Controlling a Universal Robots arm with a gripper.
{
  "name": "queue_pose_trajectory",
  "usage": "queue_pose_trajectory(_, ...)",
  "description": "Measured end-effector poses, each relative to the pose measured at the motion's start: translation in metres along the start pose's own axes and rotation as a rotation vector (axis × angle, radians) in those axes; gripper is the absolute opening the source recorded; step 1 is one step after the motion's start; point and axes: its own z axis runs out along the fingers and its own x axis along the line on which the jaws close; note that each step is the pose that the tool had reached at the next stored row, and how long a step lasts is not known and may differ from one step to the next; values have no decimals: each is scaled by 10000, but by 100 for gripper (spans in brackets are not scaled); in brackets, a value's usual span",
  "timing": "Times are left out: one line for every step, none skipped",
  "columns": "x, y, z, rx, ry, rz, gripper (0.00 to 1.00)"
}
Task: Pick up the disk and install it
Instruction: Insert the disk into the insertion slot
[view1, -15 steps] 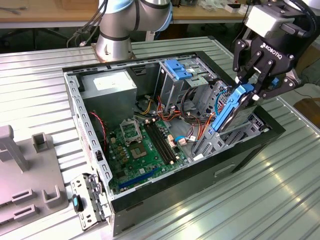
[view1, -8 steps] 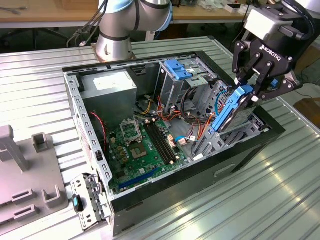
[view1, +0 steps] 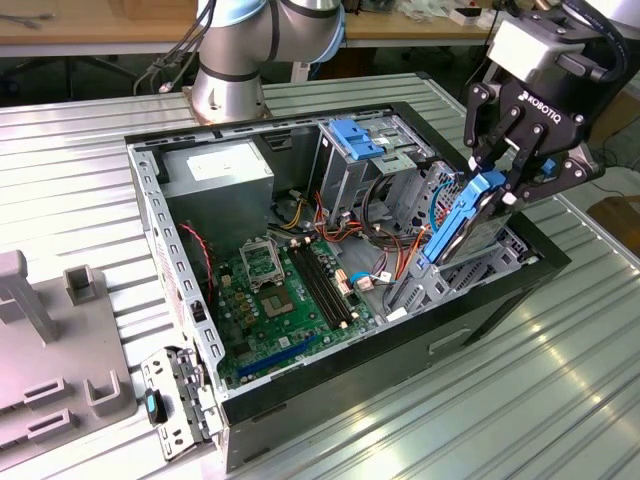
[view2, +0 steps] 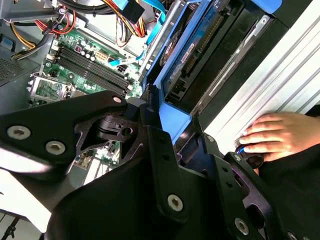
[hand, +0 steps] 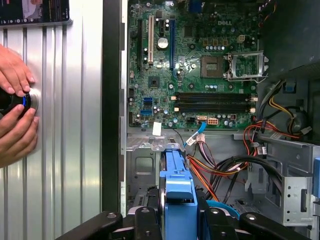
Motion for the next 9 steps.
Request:
queue_pose_trajectory(0, 0, 1, 0, 0, 0, 36)
queue_pose_trajectory(0, 0, 2, 0, 0, 0, 36)
queue_pose_trajectory(0, 0, 4, 0, 1, 0, 36)
queue_pose_trajectory(0, 0, 6, 0, 0, 0, 36)
queue_pose_trajectory(-1, 0, 10, 0, -1, 0, 36)
queue_pose_trajectory(0, 0, 13, 0, 0, 0, 36)
queue_pose_trajectory(0, 0, 17, 0, 0, -1, 36)
queue_pose_trajectory(-1, 0, 23, 0, 0, 0, 36)
queue_pose_trajectory(-1, 0, 28, 0, -1, 0, 36)
